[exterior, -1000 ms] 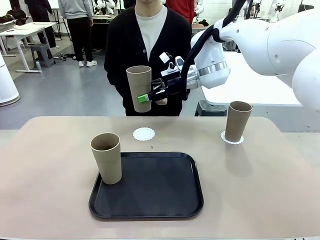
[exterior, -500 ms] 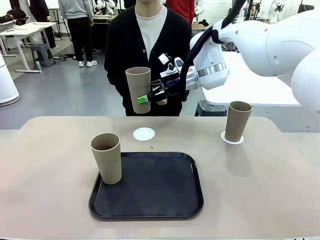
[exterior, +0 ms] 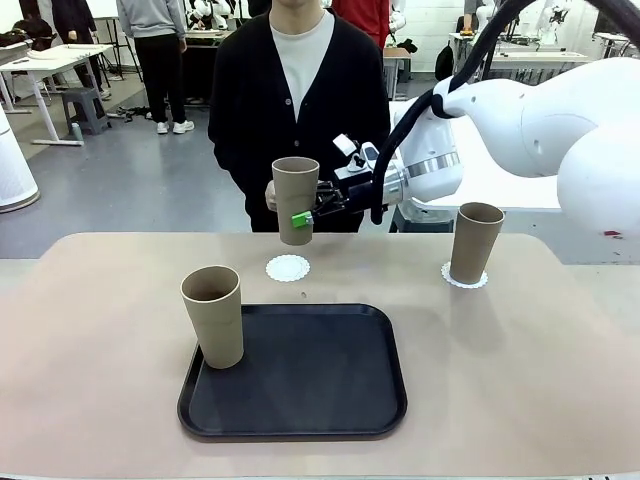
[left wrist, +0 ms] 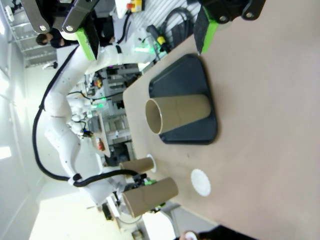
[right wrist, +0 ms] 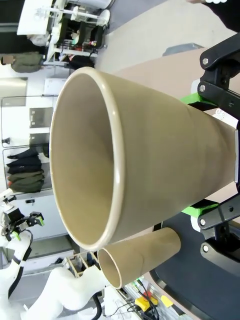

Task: Place coasters on the table and set cups on them.
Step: Take one Reusable plastic cup from the Flat Tray and place it on a coaster set by the human.

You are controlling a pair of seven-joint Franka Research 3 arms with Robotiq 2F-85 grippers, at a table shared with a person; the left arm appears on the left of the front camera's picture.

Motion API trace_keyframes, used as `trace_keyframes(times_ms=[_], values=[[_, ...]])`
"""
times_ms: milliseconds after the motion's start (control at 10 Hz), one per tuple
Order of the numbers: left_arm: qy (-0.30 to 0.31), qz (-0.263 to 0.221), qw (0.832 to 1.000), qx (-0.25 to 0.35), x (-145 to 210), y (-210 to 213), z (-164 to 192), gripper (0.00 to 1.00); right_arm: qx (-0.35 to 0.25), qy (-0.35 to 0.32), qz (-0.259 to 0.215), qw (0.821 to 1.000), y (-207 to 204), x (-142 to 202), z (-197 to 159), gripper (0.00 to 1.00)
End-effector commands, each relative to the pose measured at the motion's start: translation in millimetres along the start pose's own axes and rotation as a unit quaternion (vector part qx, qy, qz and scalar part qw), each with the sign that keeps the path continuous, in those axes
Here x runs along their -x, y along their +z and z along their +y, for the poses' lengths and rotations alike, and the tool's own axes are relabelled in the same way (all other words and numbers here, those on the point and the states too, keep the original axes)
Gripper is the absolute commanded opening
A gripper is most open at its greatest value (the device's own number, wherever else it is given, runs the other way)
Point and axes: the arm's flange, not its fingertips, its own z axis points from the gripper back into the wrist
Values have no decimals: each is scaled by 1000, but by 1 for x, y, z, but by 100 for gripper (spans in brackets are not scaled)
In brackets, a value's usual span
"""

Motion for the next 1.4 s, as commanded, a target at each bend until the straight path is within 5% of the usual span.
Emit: trace_keyframes(times_ms=[0,1300], values=[[-4,-3,1000,5,0,1,-1,100,-30,10,1,999,-6,0,-13,81],[-4,-3,1000,5,0,1,-1,100,-29,-6,32,999,-30,51,-42,81]])
